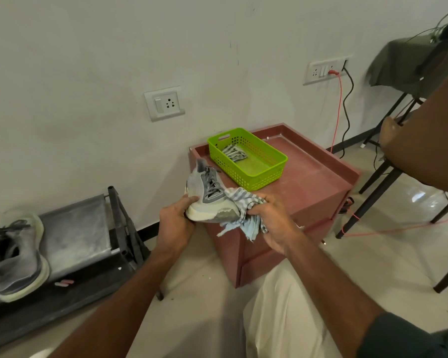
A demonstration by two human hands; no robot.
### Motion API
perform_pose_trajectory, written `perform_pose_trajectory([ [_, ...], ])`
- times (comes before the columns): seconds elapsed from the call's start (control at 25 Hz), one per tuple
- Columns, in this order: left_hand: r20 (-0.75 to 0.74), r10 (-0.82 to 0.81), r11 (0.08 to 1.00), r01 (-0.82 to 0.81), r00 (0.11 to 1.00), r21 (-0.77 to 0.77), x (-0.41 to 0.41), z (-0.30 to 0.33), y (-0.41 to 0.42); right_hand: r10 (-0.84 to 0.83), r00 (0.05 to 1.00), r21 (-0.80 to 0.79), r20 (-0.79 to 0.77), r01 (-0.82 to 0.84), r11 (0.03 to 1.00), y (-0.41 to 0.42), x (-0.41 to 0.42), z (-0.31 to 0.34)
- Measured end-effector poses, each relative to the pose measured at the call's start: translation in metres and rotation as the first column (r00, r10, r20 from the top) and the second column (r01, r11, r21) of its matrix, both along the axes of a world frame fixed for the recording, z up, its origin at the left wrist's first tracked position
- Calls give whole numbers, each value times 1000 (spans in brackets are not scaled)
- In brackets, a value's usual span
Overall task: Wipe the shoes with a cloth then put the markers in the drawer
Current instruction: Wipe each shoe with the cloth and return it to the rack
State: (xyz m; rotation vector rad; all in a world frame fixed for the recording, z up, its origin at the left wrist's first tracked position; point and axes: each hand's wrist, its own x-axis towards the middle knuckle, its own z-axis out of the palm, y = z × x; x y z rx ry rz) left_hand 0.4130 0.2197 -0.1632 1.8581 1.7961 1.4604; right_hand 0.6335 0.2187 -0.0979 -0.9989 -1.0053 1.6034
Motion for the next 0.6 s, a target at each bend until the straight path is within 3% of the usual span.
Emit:
perform_pose_trajectory([
  [0.2,113,-203,974,189,973,127,15,4,-2,-169,969,-42,-179,164,986,14,7,-4],
  [0.28,85,-272,958,262,958,118,21,1,2,-120,979,-73,-164,110,991,13,5,-4],
  [0.4,-7,-320,947,321,947,30,12,-4,8,-95,995,-15,-25,95,995,12,-1,-7],
  [0.52,-101,-158,987,159,982,0,1,-2,11,-113,992,-16,60,114,993,18,-11,-9],
  [0.6,-60,-21,1000,21,998,-1,0,3,7,-139,989,-48,49,141,989,20,-20,-10],
])
